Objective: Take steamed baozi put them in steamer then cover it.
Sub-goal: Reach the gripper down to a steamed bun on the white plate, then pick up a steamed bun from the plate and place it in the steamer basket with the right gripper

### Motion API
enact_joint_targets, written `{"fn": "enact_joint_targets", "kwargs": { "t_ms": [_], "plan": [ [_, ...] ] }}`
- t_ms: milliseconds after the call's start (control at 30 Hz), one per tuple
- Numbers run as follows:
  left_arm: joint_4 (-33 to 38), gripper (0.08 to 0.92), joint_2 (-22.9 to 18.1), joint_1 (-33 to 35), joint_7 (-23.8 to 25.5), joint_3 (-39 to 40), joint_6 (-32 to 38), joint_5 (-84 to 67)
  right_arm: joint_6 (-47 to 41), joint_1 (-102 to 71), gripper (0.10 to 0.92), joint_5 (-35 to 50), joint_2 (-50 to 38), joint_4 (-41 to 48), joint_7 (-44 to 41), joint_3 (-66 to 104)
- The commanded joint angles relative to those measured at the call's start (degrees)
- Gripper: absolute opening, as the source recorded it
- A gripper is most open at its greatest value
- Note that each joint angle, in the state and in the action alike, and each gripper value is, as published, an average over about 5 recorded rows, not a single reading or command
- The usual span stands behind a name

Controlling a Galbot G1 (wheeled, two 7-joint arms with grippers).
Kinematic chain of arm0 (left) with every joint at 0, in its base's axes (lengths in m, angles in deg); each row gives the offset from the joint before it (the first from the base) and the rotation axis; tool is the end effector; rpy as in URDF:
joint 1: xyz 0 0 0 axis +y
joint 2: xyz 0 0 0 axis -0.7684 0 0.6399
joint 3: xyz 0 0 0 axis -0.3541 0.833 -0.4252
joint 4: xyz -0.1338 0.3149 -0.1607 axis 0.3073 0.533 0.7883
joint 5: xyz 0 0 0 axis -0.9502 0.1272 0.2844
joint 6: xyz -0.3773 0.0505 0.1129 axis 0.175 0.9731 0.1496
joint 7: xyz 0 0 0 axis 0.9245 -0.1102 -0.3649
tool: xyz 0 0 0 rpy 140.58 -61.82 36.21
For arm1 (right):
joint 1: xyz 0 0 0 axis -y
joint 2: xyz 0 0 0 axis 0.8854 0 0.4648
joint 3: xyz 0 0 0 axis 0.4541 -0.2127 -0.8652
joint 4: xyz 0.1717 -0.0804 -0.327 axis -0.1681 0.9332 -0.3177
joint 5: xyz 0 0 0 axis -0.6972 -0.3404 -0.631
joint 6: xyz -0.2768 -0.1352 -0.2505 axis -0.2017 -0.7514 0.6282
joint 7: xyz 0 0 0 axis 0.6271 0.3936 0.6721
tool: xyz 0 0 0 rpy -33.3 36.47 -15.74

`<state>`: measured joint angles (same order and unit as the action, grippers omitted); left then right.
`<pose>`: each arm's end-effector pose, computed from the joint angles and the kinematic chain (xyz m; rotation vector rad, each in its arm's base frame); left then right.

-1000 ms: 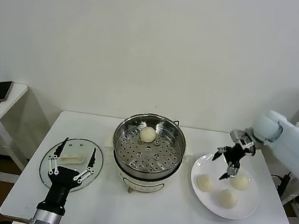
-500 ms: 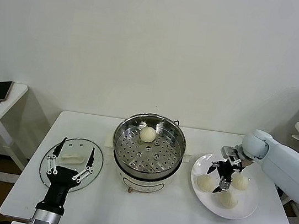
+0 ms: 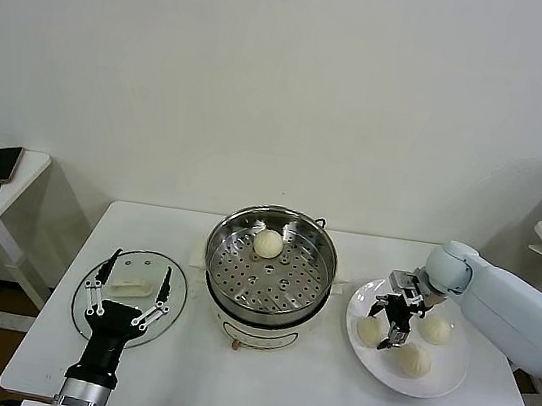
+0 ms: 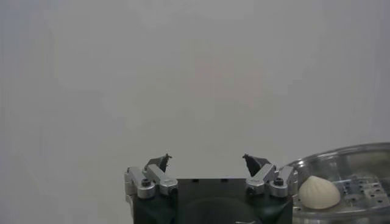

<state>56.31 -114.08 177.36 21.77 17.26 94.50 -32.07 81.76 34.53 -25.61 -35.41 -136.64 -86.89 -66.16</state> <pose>0.1688 0.0133 -0.2981 0.0660 2.8973 0.5007 0.5796 -0.1682 -0.2588 1.4893 -1.3223 1.2252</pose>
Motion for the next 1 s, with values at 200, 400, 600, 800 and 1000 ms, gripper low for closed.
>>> {"fn": "enact_joint_targets", "kwargs": {
  "t_ms": [200, 400, 600, 800, 1000],
  "plan": [
    [0.24, 0.823, 0.09, -0.23, 0.01, 0.21, -0.11, -0.08, 2.31, 7.08, 0.655, -4.11, -1.52, -1.76, -4.41, 2.07],
    [0.91, 0.823, 0.40, -0.31, 0.01, 0.35, -0.42, -0.17, 2.64, 21.31, 0.652, 1.21, -0.46, -2.60, -15.27, 0.17],
    [1.06, 0.823, 0.79, -0.36, -0.05, 0.49, -0.35, -0.32, 0.01, 35.59, 0.653, 10.92, 6.20, -4.10, -17.87, -7.88],
    [1.05, 0.823, 0.55, -0.46, -0.11, 0.87, -0.44, -0.24, -3.26, 40.81, 0.652, 18.13, 16.23, -4.75, -15.29, -13.61],
    [1.27, 0.823, 0.56, -0.44, -0.20, 0.72, -0.45, -0.30, -6.28, 39.19, 0.645, 21.62, 26.75, -3.06, -10.04, -18.41]
  ]
}}
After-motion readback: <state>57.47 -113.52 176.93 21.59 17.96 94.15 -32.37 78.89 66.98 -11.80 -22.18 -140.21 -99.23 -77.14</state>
